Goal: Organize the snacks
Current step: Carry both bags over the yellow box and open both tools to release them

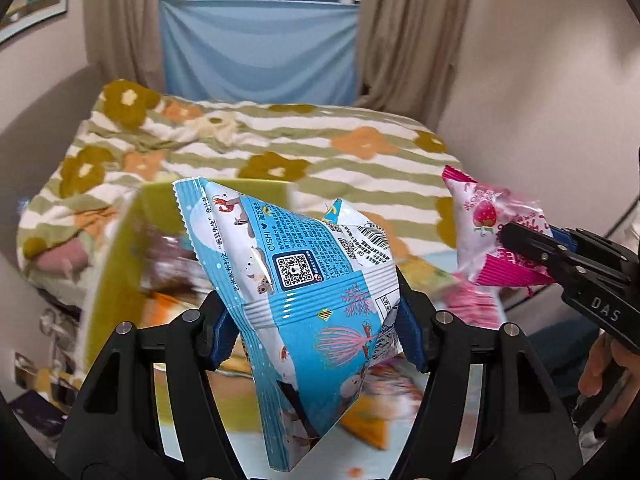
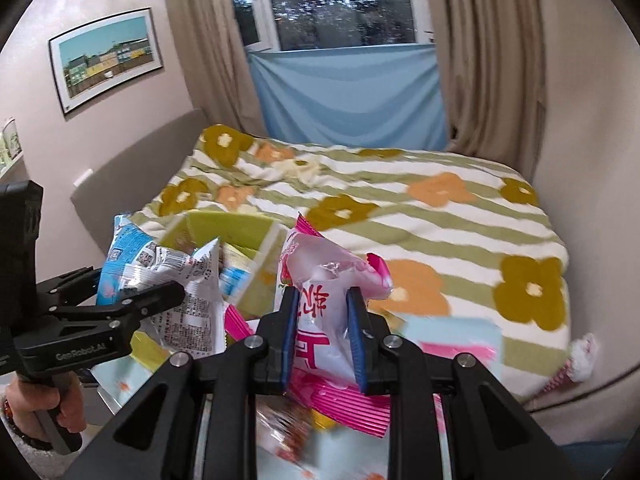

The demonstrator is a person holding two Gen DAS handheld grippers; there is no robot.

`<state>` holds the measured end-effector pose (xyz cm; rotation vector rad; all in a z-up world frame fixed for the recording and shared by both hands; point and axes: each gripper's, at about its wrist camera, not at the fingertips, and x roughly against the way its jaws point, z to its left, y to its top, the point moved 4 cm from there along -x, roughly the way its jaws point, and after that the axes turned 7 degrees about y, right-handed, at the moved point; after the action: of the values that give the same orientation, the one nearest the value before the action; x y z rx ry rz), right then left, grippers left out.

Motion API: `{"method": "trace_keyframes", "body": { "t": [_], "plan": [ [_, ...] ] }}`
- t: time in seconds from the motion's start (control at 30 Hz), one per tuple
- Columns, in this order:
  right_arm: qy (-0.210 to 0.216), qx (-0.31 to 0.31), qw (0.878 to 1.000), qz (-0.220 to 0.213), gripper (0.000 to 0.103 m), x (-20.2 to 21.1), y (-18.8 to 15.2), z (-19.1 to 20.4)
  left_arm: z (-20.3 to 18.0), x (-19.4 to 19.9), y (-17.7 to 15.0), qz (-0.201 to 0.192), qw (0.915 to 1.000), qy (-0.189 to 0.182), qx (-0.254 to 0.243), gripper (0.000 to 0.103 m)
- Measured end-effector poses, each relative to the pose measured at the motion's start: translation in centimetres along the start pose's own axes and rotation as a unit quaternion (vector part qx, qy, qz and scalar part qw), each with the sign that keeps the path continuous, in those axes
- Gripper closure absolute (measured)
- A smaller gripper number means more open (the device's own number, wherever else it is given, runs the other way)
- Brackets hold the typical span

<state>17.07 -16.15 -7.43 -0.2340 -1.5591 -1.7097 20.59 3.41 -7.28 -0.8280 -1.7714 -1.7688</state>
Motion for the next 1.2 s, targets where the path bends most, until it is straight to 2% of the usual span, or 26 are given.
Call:
{"method": "trace_keyframes", "body": {
  "t": [0.2,0.37,0.47,0.53,0.57,0.6,0.7,0.87,1.2],
  "plan": [
    [0.034,-0.009,0.999,0.008,0.081,-6.2,2.4,5.6,9.5,-3.1,1.4,0.019,0.9994,0.024,0.016,0.039],
    [0.038,-0.023,0.999,0.026,0.081,-10.8,2.9,8.7,14.2,-6.9,1.0,0.046,0.9985,0.027,0.010,0.039],
    [0.034,-0.034,0.998,0.039,0.081,-12.9,2.6,9.6,15.4,-9.4,0.8,0.063,0.9976,0.028,0.002,0.038],
    [0.030,-0.040,0.998,0.047,0.081,-13.9,2.2,9.9,16.1,-11.1,0.6,0.076,0.9964,0.038,-0.006,0.023],
    [0.027,-0.043,0.997,0.053,0.081,-14.4,2.0,10.1,16.3,-11.6,0.4,0.082,0.9958,0.041,-0.009,0.004],
    [0.024,-0.044,0.997,0.056,0.081,-14.7,1.9,10.2,16.5,-11.9,0.2,0.082,0.9956,0.044,-0.008,0.000],
    [0.016,-0.043,0.997,0.067,0.081,-15.2,1.4,10.4,17.0,-11.8,-0.5,0.085,0.9960,0.027,0.003,0.000],
    [0.011,-0.035,0.996,0.079,0.081,-15.8,1.0,10.8,17.3,-11.0,-2.0,0.097,0.9948,0.027,0.015,0.000],
    [0.042,-0.015,0.995,0.085,0.081,-18.3,2.8,12.2,18.2,-8.3,-2.8,0.093,0.9938,0.057,0.020,0.000]
  ]
}}
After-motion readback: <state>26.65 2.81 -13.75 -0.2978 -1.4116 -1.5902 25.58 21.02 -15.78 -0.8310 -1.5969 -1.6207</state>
